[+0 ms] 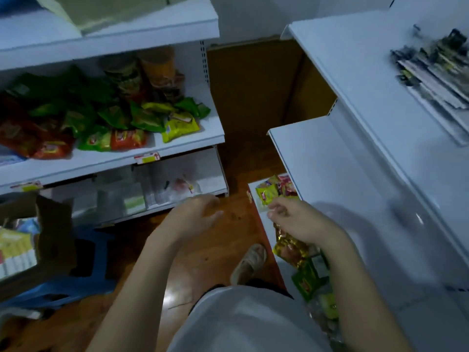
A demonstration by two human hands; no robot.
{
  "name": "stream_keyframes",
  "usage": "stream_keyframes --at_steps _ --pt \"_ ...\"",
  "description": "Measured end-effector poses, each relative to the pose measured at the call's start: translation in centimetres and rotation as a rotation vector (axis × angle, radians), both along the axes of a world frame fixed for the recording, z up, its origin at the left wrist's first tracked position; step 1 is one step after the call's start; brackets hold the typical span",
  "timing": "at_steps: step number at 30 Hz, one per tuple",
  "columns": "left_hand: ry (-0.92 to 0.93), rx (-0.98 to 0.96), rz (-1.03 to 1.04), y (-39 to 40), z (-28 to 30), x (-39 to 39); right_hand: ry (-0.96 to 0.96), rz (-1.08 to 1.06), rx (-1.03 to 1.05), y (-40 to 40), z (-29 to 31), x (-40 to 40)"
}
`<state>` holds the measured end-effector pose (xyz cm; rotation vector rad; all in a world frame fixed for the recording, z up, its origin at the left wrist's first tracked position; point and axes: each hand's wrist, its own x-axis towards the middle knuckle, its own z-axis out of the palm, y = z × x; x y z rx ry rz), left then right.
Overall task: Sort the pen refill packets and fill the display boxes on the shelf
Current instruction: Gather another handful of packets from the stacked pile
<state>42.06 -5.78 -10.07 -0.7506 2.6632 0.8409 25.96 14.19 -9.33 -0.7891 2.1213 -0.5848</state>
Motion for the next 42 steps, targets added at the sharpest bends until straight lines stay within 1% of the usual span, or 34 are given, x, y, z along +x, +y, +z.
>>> stream_keyframes --at_steps 2,4,6,8,10,11,14,17,19,21,23,25,27,31,33,35,37,39,42 --pt "0.046 -0.023 -0.052 -2.4 1.6 -4.8 0.004 0.015 -0.065 -2.4 1.5 -3.5" --pt "0.115 -0.075 -0.134 -4.3 4.4 -10.3 0.038 -0.042 -0.175 -4.1 3.9 -6.9" --pt "0.272 -0.134 -0.211 -5.8 7.6 -16.5 0.134 -0.11 -0.311 -5.6 7.0 -10.7" --pt "0.436 -0.185 -0.312 -6.3 10.6 -22.5 0.236 -0.227 -0.455 -5.9 10.1 -13.9" --pt "0.564 -0.183 -0.411 -5.8 12.8 -27.8 0.33 -0.36 -0.554 -4.9 13.0 -16.7" --pt "0.626 -0.161 -0.454 -5.3 13.7 -30.5 0.384 -0.43 -0.572 -4.0 13.9 -18.1" --pt "0.78 -0.093 -0.627 -2.7 15.2 -38.0 0.581 -0.681 -0.544 -0.6 15.3 -21.9" --pt "0.901 -0.087 -0.888 1.0 15.0 -44.7 0.83 -0.908 -0.475 2.8 14.2 -24.2" --pt "0.946 -0.058 -1.023 3.3 14.5 -48.4 0.952 -1.008 -0.389 4.5 13.1 -25.1" --pt "0.933 -0.023 -1.121 5.1 14.0 -51.2 1.034 -1.095 -0.285 5.8 11.9 -25.7" --pt "0.947 0.0 -1.184 6.4 13.4 -53.3 1.074 -1.138 -0.159 6.6 10.7 -26.4" --pt "0.975 0.013 -1.185 6.8 12.3 -54.4 1.072 -1.146 -0.041 6.6 9.7 -26.8" --pt "0.973 0.085 -1.181 6.4 11.1 -54.6 1.099 -1.146 0.025 6.4 9.1 -27.1" --pt "0.918 0.265 -1.175 5.2 10.7 -54.9 1.213 -1.13 0.066 5.9 9.1 -26.7" --pt "0.929 0.313 -1.16 5.1 10.8 -55.0 1.276 -1.12 0.069 5.7 9.1 -26.0" --pt "0.953 0.331 -1.177 5.4 10.8 -54.7 1.306 -1.12 0.018 5.4 9.7 -25.2" --pt "0.978 0.339 -1.218 5.8 10.8 -54.4 1.256 -1.13 -0.08 5.2 10.6 -24.3" --pt "0.989 0.349 -1.242 6.1 10.7 -54.2 1.132 -1.117 -0.169 5.3 10.9 -23.5" --pt "0.96 0.343 -1.255 6.2 10.7 -54.2 0.949 -1.052 -0.162 5.8 9.9 -22.2"
